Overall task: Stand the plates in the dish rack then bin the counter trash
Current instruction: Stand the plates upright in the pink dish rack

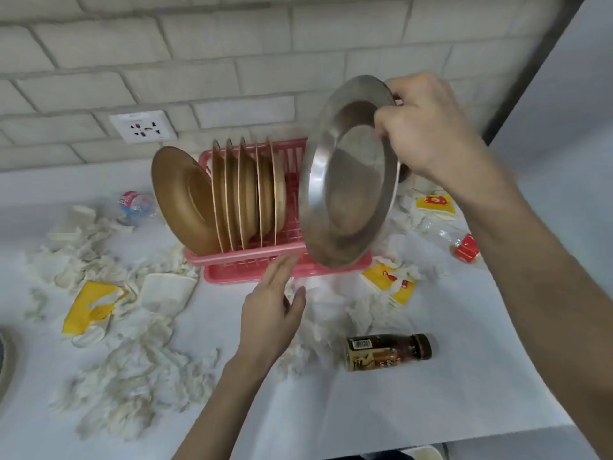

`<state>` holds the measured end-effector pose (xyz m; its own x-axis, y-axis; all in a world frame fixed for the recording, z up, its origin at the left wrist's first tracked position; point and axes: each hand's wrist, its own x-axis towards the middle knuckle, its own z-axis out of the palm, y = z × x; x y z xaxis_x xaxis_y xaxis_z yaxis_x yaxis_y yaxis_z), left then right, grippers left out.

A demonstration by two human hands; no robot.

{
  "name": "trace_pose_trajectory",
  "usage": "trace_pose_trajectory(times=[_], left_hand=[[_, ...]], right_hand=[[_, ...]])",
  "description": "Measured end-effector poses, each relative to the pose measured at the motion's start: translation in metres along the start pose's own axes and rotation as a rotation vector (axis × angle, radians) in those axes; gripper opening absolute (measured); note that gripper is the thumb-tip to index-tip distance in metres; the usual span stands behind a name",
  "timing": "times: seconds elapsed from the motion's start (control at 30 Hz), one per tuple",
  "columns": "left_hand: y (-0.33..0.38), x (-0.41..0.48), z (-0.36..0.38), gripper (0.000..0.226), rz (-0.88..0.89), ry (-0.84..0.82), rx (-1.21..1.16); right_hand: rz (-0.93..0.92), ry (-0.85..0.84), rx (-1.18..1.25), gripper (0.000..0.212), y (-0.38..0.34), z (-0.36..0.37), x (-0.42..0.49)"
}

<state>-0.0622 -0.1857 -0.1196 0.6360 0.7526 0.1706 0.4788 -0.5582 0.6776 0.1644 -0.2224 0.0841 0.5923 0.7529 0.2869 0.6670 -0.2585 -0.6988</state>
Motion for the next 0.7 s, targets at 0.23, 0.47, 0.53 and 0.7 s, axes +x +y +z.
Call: trace_pose_trajectory(times=[0.23, 0.47, 0.53, 0.7], left_hand=[[-0.001, 0.019, 0.015, 0.071, -0.055, -0.090, 0.165], [-0.009, 0.016, 0.012, 0.070, -0.100, -0.067, 0.080], [-0.011, 0.016, 0.012, 0.070, -0.098, -0.059, 0.050], [-0.011, 0.018, 0.016, 0.071, -0.135, -0.033, -0.021]], right_hand=[[0.041, -0.047, -0.153, 0.029, 0.012, 0.057, 0.068], [0.040, -0.165, -0.116, 0.011, 0.003, 0.094, 0.076], [0.038, -0.189, -0.143, 0.012, 0.003, 0.104, 0.077], [0.055, -0.251, -0.189, 0.021, 0.005, 0.124, 0.075]])
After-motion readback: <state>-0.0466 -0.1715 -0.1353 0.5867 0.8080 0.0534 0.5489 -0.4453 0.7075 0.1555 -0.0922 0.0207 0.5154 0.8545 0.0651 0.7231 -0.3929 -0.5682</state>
